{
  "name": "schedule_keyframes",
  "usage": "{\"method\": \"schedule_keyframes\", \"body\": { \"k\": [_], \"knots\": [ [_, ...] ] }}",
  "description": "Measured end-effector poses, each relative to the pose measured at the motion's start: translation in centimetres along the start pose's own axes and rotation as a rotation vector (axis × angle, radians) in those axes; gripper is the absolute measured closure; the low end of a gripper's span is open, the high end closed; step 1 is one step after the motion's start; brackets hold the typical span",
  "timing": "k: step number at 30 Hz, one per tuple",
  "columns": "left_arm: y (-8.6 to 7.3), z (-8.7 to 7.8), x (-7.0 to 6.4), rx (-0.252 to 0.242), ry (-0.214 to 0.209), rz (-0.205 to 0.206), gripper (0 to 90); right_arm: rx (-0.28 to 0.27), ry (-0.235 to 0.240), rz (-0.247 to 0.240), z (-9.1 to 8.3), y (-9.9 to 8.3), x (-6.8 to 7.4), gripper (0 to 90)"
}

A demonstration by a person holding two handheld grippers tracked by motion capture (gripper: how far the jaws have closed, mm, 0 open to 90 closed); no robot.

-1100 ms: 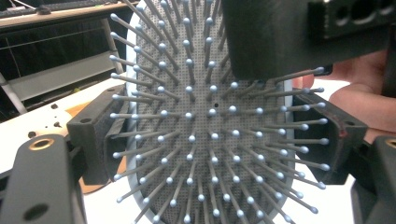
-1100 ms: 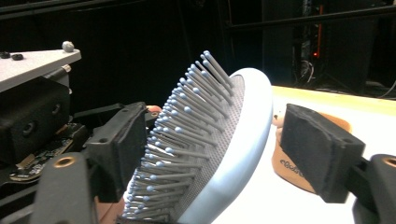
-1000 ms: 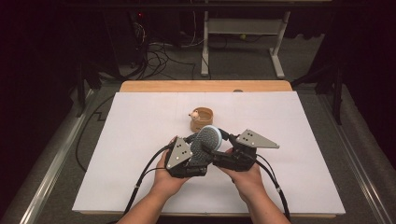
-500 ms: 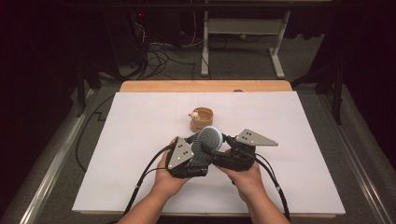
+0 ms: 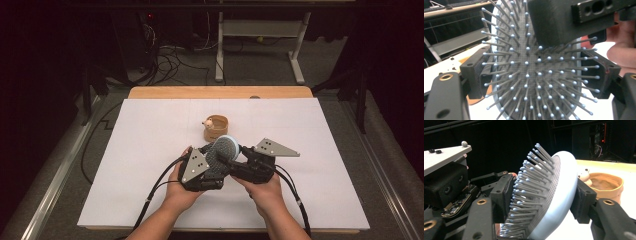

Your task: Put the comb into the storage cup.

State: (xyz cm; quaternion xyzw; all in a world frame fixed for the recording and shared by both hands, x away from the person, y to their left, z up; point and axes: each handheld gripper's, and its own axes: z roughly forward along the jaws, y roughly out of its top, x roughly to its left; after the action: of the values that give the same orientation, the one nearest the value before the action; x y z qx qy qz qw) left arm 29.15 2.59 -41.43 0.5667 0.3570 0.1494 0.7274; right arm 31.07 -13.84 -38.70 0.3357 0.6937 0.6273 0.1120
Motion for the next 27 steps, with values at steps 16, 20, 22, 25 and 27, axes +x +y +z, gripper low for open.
{"method": "schedule_keyframes", "body": {
  "k": [16, 20, 22, 25, 27],
  "knots": [
    [-0.11, 0.09, -0.26, 0.0, 0.011, 0.024, 20.7, 0.006, -0.008, 0.017, -0.28, 0.31, 0.11, 52.8],
    [-0.06, 0.15, -0.38, -0.005, 0.013, 0.024, 20.7, 0.0, -0.017, 0.019, -0.4, 0.44, 0.26, 54.5],
    [-0.07, 0.14, -0.39, -0.006, 0.014, 0.028, 20.7, 0.004, -0.017, 0.025, -0.42, 0.52, 0.28, 55.4],
    [-0.06, 0.11, -0.4, -0.005, 0.016, 0.031, 20.7, 0.003, -0.017, 0.031, -0.4, 0.52, 0.28, 56.2],
    [-0.07, 0.1, -0.42, -0.004, 0.017, 0.033, 20.6, 0.005, -0.02, 0.034, -0.41, 0.55, 0.31, 56.8]
  ]
}}
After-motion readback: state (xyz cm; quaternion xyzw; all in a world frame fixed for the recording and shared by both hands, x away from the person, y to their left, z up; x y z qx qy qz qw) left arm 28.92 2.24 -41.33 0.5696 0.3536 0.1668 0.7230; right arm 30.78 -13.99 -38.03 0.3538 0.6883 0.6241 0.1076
